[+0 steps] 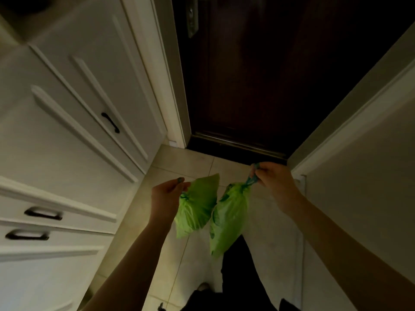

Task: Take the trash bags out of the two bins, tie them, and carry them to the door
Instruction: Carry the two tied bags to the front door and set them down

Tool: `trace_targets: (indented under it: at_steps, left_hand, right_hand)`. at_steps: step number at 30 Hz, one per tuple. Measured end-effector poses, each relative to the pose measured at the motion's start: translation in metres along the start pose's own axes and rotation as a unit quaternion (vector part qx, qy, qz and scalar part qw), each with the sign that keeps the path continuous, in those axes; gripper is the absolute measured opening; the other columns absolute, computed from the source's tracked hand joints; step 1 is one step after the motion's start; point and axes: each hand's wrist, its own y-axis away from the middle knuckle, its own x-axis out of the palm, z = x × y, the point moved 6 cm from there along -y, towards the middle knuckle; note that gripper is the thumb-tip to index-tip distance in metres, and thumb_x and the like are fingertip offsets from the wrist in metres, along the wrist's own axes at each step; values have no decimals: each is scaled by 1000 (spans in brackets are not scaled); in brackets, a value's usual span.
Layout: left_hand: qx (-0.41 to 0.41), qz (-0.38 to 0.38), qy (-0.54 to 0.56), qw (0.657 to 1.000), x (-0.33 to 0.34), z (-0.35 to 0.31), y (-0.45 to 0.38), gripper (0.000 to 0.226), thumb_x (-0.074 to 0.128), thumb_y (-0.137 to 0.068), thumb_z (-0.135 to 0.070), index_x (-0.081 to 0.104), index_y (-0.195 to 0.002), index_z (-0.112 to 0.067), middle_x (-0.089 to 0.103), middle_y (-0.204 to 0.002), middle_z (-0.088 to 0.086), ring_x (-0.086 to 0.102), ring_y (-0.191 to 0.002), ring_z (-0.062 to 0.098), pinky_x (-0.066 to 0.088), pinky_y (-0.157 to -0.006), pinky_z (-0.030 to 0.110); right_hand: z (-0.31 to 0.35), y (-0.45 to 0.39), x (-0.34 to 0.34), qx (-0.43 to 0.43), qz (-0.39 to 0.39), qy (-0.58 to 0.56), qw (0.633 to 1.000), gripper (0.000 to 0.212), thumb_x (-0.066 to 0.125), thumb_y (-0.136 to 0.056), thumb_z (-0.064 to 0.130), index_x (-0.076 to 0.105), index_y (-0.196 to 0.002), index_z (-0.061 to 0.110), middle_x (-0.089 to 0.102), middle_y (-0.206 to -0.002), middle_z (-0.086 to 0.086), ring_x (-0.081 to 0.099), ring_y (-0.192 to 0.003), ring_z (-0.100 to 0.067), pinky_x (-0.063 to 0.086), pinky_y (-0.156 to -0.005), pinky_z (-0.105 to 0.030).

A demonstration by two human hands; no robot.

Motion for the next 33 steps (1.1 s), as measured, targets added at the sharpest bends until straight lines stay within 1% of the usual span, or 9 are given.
trace_targets:
  at_steps: [3,5,9,13,18,22,24,27,33]
  left_hand:
    - [-23,-49,29,998,16,-14,-37,17,62,-86,-1,74,-95,-7,76,-81,-3,70,-82,14,55,-88,33]
    - [-31,-75,34,996,28,-26,-57,17,62,-86,-2,74,-98,-3,74,-70,-13,67,-72,3,55,-82,26]
    - [-29,-118,47,992,47,-51,-100,16,61,-87,-3,73,-99,-6,75,-91,8,67,-74,7,52,-78,22]
    - [-34,-141,34,989,59,-67,-143,18,61,-89,-6,72,-102,-5,74,-88,2,66,-68,-4,51,-72,13]
    - [-42,-165,37,985,69,-81,-196,18,58,-91,-5,72,-102,0,73,-91,5,66,-74,4,52,-83,27]
    - [-50,-168,32,984,74,-79,-240,18,61,-89,-4,71,-103,1,71,-74,-14,64,-61,-9,53,-70,14]
    - [-59,-172,34,983,73,-78,-260,18,62,-88,-4,71,-103,1,73,-71,-13,66,-65,-4,55,-73,15]
    - [-90,-183,39,978,75,-72,-285,23,61,-88,-5,69,-107,5,73,-85,9,67,-76,12,52,-85,31]
    - [-138,-201,47,969,82,-63,-324,26,68,-83,-8,71,-107,1,72,-107,14,66,-97,27,50,-97,40]
  right_hand:
    - [18,-52,-1,4,5,-15,1000,35,50,-89,-6,67,-74,21,68,-93,-17,62,-88,-20,49,-95,-41]
    - [29,-85,0,22,29,-21,999,34,52,-90,-4,66,-75,23,67,-94,-15,62,-93,-22,49,-94,-40]
    - [46,-153,3,29,73,-15,997,24,52,-91,-1,70,-85,13,66,-84,-6,63,-87,-21,50,-88,-35]
    - [58,-215,5,47,61,-16,997,19,50,-90,-5,67,-96,-1,65,-79,-3,63,-76,-11,53,-75,-20]
    - [66,-281,21,67,64,5,996,30,51,-88,-6,66,-74,17,65,-78,-4,62,-86,-23,51,-89,-40]
    - [68,-327,31,111,36,-15,993,22,49,-86,-8,68,-82,3,61,-80,-12,58,-85,-26,47,-96,-51]
    - [70,-345,34,135,15,-54,989,19,46,-88,-9,64,-91,-9,59,-79,-10,58,-77,-21,50,-87,-40]
    - [72,-376,44,169,-8,-92,981,26,45,-88,-10,62,-74,3,60,-79,-9,58,-76,-16,48,-73,-26]
    - [58,-435,65,245,-28,-139,959,21,47,-89,-7,63,-84,6,61,-85,-7,60,-82,-14,49,-72,-24]
